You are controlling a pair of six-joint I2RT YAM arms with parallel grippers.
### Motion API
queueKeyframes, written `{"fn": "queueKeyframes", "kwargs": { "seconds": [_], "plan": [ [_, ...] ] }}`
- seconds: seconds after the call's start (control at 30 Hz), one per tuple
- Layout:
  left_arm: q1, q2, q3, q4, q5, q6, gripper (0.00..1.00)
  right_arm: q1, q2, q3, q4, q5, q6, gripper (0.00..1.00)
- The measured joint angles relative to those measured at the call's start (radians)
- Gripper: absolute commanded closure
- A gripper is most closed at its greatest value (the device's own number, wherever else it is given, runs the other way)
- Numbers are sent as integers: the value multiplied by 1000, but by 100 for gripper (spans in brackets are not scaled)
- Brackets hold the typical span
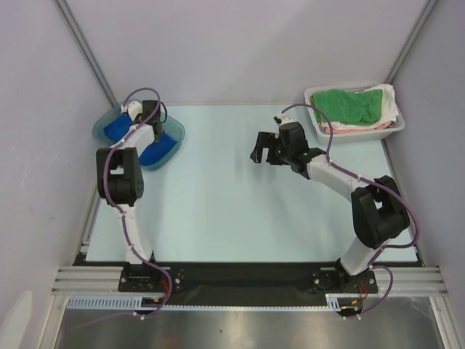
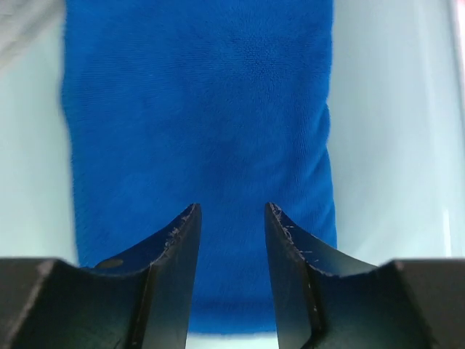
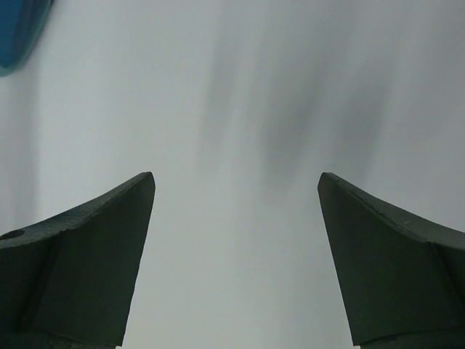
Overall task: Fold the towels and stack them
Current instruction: Grab crumpled towel
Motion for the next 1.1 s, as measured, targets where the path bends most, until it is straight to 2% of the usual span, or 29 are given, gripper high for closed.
{"fn": "queueKeyframes", "kwargs": {
  "seconds": [0.17, 0.53, 0.7, 0.8, 0.83, 0.93, 1.1],
  "plan": [
    [28, 125, 145, -92, 34, -26, 57, 0, -5, -5, 14, -3, 0, 0],
    [53, 198, 294, -204, 86, -31, 57, 0, -6, -13, 20, -17, 3, 0],
    [55, 224, 337, -244, 92, -31, 66, 0, -6, -13, 20, -24, 5, 0],
    [59, 241, 362, -264, 109, -34, 77, 0, -6, -13, 20, -29, 7, 0],
    [61, 246, 368, -267, 116, -38, 85, 0, -6, -13, 20, -29, 7, 0],
    [65, 252, 371, -268, 138, -53, 100, 0, -6, -13, 20, -29, 7, 0],
    [67, 212, 281, -180, 162, -74, 99, 0, -6, -13, 20, -29, 7, 0]
  ]
}}
